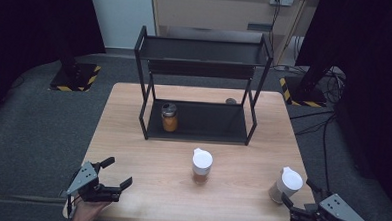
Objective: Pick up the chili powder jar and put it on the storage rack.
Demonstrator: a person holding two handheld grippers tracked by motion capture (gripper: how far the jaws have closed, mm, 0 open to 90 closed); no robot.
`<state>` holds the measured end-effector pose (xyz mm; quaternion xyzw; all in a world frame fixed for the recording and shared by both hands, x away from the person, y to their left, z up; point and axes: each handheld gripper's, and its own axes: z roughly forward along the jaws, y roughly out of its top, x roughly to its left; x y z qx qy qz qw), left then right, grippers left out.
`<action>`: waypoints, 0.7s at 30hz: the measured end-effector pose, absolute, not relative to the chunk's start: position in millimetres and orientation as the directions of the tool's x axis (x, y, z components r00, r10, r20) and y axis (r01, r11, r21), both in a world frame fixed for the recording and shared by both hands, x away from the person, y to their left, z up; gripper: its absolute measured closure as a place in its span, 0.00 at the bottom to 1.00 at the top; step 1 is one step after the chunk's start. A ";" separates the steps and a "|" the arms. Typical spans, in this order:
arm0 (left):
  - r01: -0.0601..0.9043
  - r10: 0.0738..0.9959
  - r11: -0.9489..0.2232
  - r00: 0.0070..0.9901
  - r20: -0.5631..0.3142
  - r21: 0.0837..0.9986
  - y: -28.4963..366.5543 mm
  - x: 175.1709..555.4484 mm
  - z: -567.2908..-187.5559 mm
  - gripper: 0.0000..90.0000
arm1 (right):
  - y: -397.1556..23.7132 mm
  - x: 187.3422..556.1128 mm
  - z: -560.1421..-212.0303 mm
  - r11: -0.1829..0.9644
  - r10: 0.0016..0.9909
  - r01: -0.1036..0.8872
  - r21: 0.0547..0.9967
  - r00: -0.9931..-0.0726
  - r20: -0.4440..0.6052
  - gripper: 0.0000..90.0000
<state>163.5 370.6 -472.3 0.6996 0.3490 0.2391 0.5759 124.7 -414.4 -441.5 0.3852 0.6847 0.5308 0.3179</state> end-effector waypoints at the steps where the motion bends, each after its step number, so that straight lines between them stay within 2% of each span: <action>1: 0.214 0.763 -0.097 0.643 -0.065 0.972 370.0 163.6 -471.8 0.00 | -414.5 124.7 -441.6 0.138 0.866 0.191 0.972 -0.500 -0.025 0.04; 21: 0.216 0.754 -0.096 0.653 -0.071 0.972 369.8 164.8 -471.9 0.00 | -408.8 127.8 -420.5 0.127 0.860 0.189 0.974 -0.510 -0.013 0.04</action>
